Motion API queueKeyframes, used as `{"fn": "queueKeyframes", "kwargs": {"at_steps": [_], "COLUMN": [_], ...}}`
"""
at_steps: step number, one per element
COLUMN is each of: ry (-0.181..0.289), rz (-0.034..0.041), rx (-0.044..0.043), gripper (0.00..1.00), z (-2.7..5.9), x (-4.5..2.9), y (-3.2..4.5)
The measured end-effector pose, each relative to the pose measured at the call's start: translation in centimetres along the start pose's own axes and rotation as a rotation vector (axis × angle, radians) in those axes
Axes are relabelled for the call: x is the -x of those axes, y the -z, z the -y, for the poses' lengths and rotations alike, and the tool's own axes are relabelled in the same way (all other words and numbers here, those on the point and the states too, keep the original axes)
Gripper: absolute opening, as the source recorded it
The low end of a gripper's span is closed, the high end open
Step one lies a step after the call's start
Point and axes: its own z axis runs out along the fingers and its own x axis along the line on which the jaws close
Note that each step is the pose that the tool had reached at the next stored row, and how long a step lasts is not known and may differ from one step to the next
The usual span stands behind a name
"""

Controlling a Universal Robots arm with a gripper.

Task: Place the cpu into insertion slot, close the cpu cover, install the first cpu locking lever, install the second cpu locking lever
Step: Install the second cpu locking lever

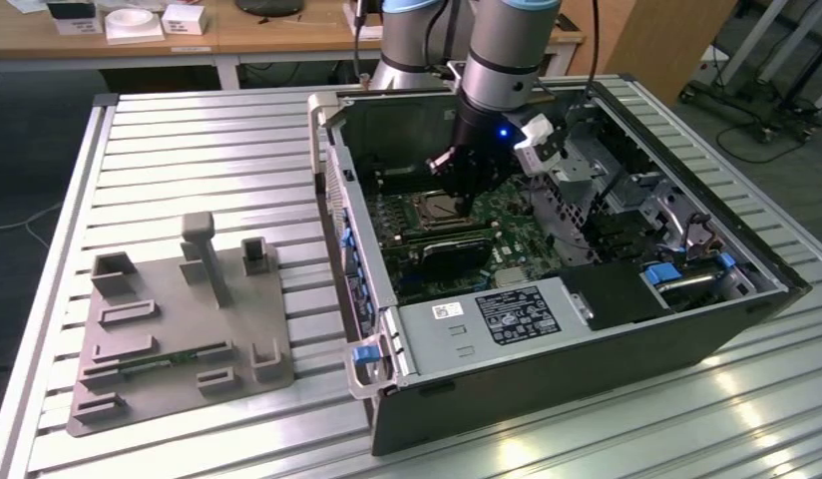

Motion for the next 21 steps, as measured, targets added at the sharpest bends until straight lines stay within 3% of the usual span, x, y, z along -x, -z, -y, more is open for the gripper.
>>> {"fn": "queueKeyframes", "kwargs": {"at_steps": [7, 21], "ry": [0.000, 0.000], "rz": [-0.0001, 0.0000], "rx": [-0.0001, 0.0000], "gripper": [0.10, 0.10], "z": [-0.02, -0.10], "x": [-0.48, -2.42], "y": [-0.07, -0.36]}}
